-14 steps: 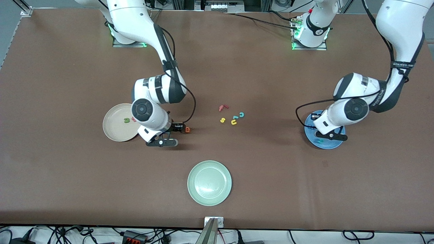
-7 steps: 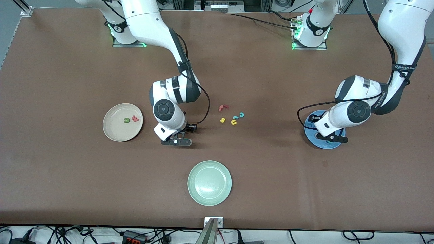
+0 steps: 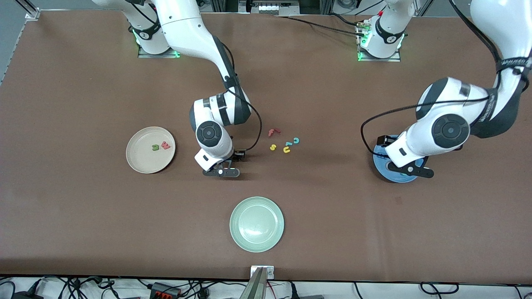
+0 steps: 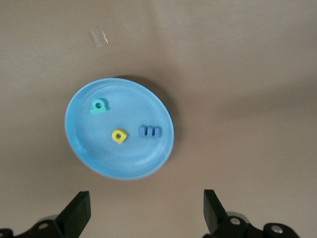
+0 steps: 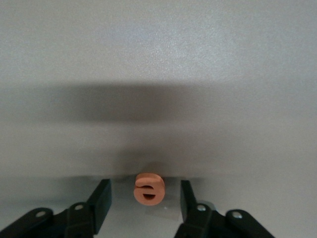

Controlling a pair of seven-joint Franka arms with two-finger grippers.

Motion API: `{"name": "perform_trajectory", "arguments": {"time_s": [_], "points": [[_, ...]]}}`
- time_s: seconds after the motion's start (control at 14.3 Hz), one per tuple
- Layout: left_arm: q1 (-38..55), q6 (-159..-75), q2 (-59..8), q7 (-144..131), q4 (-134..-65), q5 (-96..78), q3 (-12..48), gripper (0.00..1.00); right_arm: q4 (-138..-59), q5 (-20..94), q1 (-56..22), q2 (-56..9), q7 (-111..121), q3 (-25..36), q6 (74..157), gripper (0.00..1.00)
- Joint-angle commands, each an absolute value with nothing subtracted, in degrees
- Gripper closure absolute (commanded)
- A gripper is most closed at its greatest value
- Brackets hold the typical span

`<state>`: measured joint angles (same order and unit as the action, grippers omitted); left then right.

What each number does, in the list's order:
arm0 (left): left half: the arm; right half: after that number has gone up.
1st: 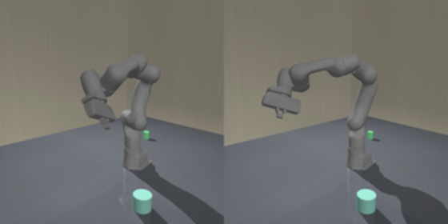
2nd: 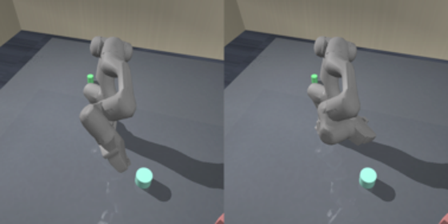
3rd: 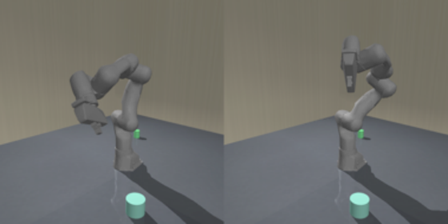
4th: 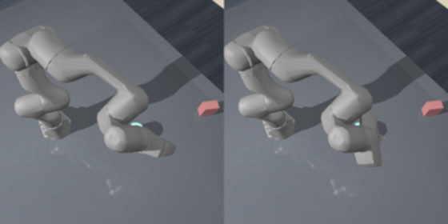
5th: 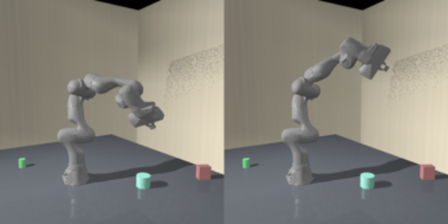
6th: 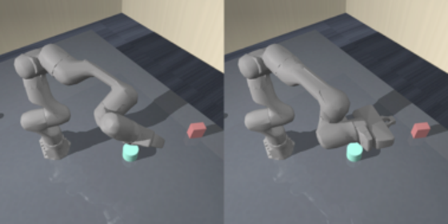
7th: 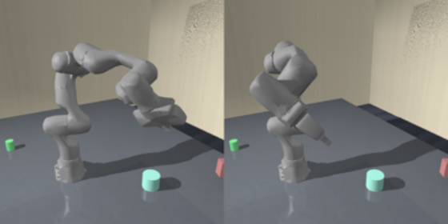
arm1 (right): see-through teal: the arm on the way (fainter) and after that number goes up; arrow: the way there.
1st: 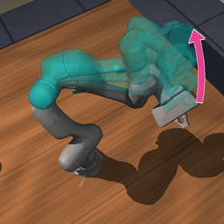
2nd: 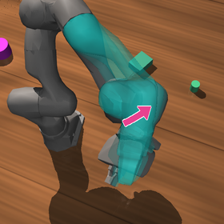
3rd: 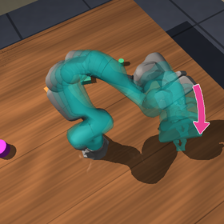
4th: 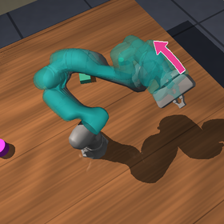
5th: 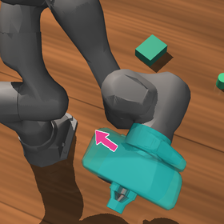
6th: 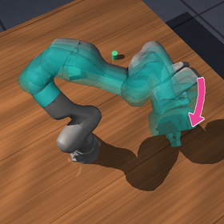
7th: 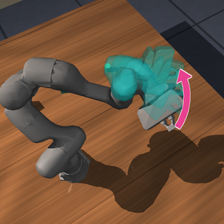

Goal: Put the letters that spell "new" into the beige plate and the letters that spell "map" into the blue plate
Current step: 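Raise the left gripper away while the right gripper lifts the orange letter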

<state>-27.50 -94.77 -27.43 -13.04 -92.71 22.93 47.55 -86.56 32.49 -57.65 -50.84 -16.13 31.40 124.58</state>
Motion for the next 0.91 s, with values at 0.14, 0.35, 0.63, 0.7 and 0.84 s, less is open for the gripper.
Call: {"name": "perform_trajectory", "arguments": {"time_s": [0.14, 0.35, 0.63, 0.7, 0.84], "points": [[-24.61, -86.41, -22.25, -12.3, -83.41, 19.08, 48.78, 0.0, -85.34, 32.61, -57.75, -51.86, -17.14, 31.73, 124.54, 0.44], [-15.34, -85.87, -15.22, -12.04, -83.14, 8.91, 34.61, 0.0, -85.34, 32.61, -57.74, -52.12, -17.14, 31.73, 124.54, 0.5], [-0.21, -88.32, -6.44, -11.26, -86.37, -1.31, 10.68, 0.0, -85.34, 32.61, -57.74, -51.95, -16.61, 31.73, 124.37, 0.86], [3.83, -90.42, -3.63, -8.38, -89.35, -1.14, 5.76, 0.0, -85.34, 32.61, -57.74, -51.68, -16.52, 31.9, 124.1, 0.93], [7.37, -96.56, 1.21, -0.39, -95.86, -0.79, -0.24, 0.0, -85.34, 32.43, -57.48, -50.81, -15.74, 32.78, 123.58, 0.95]]}}
